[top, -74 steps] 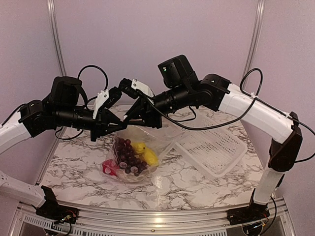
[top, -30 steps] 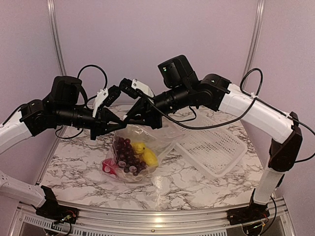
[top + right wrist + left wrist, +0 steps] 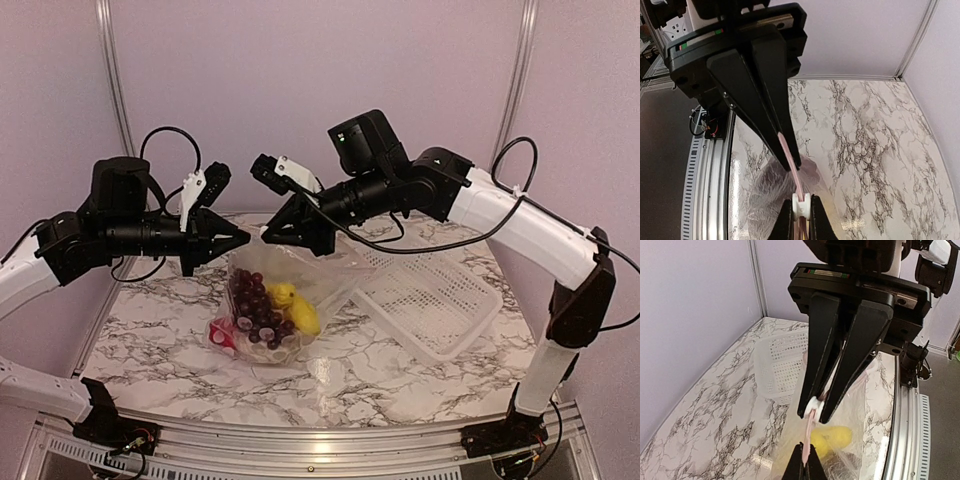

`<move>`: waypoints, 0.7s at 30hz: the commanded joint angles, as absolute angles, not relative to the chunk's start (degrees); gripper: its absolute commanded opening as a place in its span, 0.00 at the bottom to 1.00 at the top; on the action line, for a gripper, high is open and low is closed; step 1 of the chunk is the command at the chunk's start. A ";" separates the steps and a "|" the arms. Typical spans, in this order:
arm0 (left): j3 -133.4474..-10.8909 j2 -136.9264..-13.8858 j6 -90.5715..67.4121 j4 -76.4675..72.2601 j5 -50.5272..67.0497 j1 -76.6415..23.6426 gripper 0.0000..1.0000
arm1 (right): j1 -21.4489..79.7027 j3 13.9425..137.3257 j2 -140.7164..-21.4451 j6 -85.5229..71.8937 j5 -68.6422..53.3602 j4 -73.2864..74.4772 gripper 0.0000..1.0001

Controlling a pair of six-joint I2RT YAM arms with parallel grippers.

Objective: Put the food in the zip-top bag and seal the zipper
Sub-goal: Zip the zipper on the zipper food storage bag.

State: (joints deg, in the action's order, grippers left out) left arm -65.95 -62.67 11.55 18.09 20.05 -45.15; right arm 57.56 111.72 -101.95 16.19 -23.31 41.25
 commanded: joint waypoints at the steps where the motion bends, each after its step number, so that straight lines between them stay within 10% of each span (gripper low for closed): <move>1: -64.81 -57.97 12.30 17.38 17.24 -41.71 0.00 | 51.48 109.61 -96.06 15.58 -18.88 46.22 0.00; 21: -61.44 -55.95 13.08 17.82 17.70 -34.57 0.00 | 43.74 93.00 -82.70 17.90 -10.91 47.28 0.00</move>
